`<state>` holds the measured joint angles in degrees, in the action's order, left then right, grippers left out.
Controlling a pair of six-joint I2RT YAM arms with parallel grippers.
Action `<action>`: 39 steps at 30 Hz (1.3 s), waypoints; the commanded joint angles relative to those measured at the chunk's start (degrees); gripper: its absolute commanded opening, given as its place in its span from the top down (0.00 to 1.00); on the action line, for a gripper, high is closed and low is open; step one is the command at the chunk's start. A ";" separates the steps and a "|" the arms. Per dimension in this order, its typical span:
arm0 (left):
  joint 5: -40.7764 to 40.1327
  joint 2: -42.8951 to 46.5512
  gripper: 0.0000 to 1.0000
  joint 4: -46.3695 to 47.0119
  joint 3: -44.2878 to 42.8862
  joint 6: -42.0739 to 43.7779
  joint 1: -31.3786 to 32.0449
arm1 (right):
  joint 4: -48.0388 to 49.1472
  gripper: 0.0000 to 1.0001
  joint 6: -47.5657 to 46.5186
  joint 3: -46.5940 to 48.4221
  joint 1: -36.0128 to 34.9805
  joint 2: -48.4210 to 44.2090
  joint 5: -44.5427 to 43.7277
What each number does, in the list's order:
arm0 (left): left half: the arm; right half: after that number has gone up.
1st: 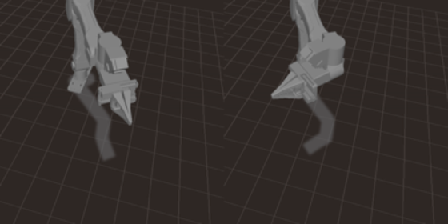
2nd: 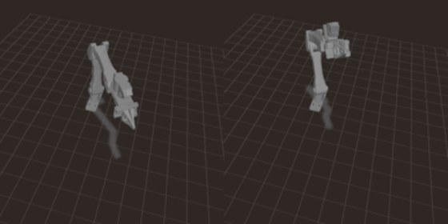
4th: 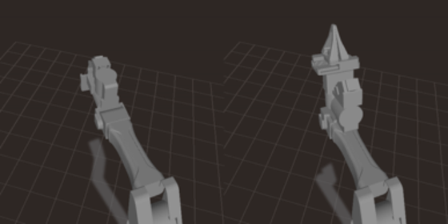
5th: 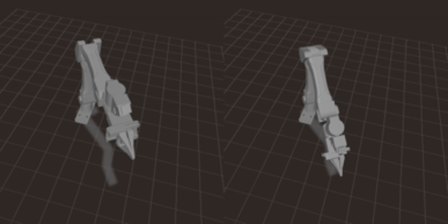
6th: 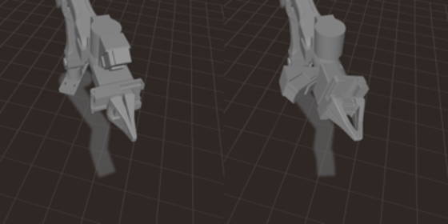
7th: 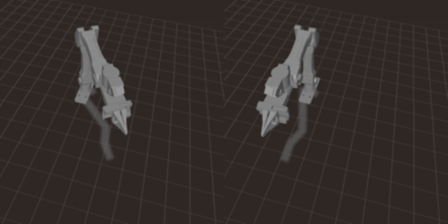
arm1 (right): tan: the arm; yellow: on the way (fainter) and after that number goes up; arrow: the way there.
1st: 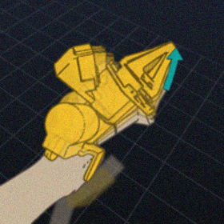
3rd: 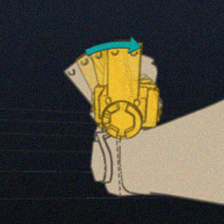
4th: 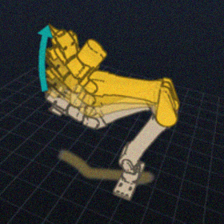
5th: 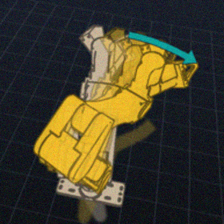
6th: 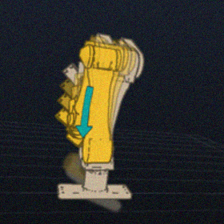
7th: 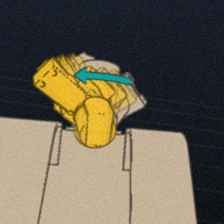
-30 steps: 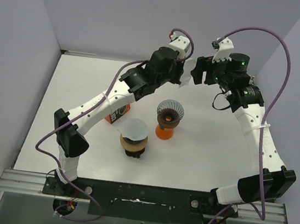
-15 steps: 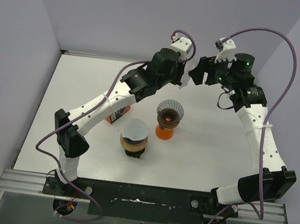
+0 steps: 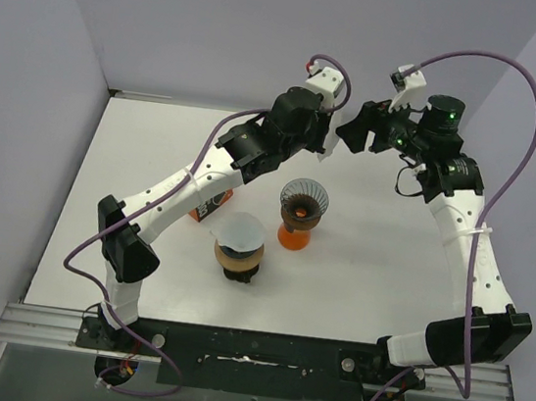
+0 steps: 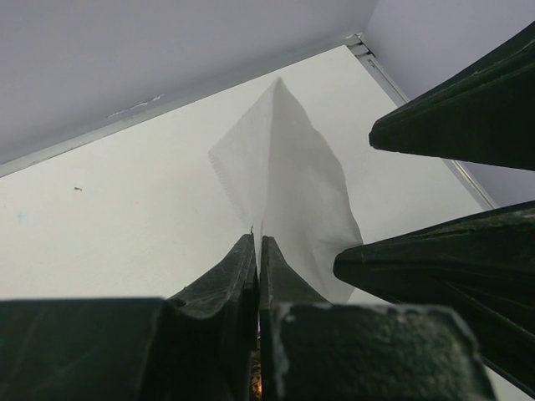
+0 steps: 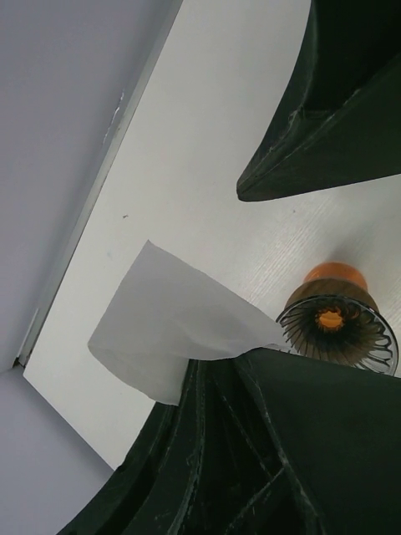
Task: Place the coffee filter in the dripper
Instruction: Place the coffee filter in the coffee dripper.
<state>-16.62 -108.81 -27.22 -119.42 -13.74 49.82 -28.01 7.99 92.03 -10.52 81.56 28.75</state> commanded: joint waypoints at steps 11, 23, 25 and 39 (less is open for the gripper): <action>-1.21 0.25 1.00 2.00 -2.58 0.86 0.43 | 3.92 0.30 2.48 5.46 0.31 -0.41 4.86; -1.17 0.11 1.00 1.91 -2.66 0.91 0.47 | 2.63 0.31 1.78 7.36 -1.19 1.64 0.89; -1.15 0.17 1.00 1.91 -2.75 0.90 0.48 | 2.37 0.32 1.46 7.54 -1.51 1.96 0.26; -1.48 -0.15 1.00 1.82 -2.75 1.08 0.51 | 0.94 0.35 -2.10 7.82 -4.34 1.95 -5.37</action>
<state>-17.32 -108.81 -27.24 -119.42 -13.02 49.95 -27.86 7.86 97.41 -14.02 84.42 26.09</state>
